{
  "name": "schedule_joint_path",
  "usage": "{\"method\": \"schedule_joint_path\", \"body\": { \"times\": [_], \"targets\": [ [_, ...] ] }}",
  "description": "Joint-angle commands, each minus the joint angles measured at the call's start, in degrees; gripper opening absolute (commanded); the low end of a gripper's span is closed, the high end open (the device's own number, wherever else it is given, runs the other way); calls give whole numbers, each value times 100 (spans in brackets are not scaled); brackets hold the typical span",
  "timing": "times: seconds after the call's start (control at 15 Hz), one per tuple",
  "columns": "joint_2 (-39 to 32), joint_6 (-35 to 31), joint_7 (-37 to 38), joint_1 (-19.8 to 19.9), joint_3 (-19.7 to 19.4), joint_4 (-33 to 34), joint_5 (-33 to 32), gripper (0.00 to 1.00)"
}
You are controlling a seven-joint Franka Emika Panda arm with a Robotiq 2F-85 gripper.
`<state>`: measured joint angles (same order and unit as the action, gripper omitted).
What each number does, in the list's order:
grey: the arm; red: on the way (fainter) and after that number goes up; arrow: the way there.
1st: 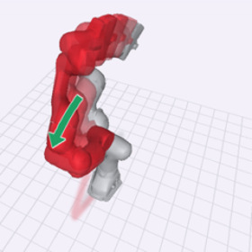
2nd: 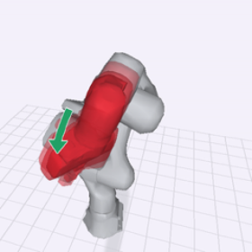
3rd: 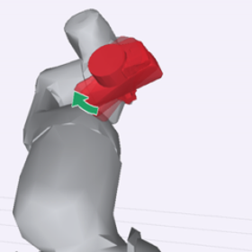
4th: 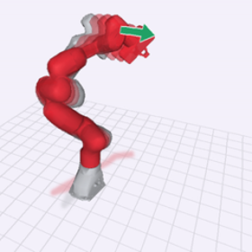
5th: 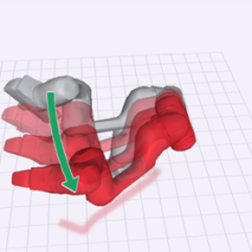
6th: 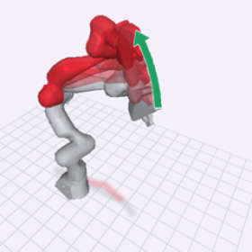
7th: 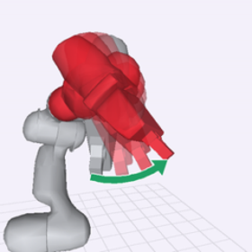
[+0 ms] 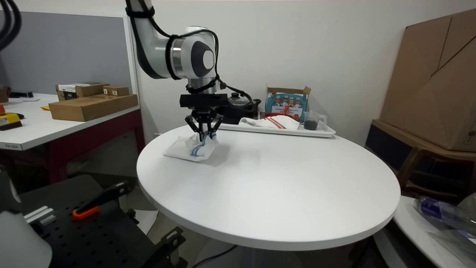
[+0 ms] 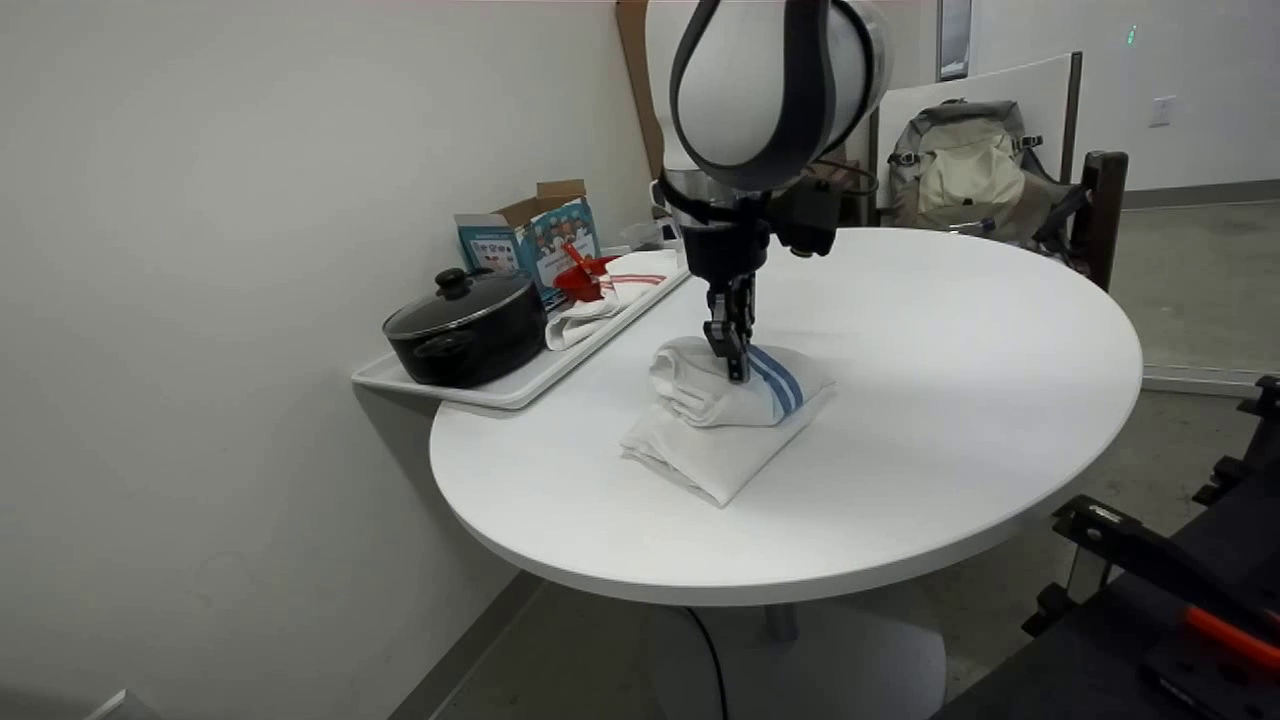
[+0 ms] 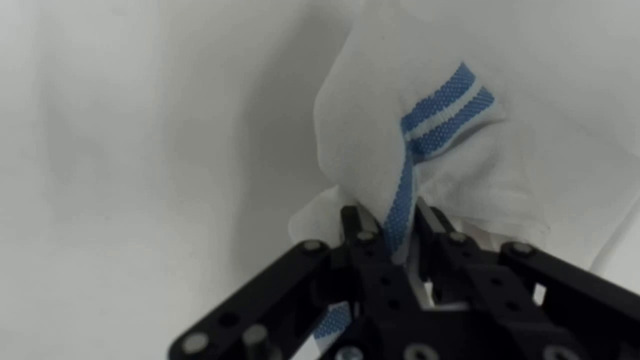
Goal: Use the tea towel to wipe the table
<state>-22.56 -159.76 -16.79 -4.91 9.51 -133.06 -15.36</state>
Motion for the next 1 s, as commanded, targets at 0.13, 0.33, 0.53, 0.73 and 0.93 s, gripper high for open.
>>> {"method": "schedule_joint_path", "body": {
  "times": [0.13, 0.33, 0.53, 0.73, 0.93],
  "targets": [
    [-16, 341, -65, 19, -52, 238, 176, 40],
    [-19, 328, -62, -8, -47, 186, 172, 50],
    [-18, 328, -62, -9, -47, 181, 172, 75],
    [187, 530, 156, -55, -109, 186, 204, 89],
    [491, 706, 473, -109, -162, 160, 238, 100]
  ]
}}
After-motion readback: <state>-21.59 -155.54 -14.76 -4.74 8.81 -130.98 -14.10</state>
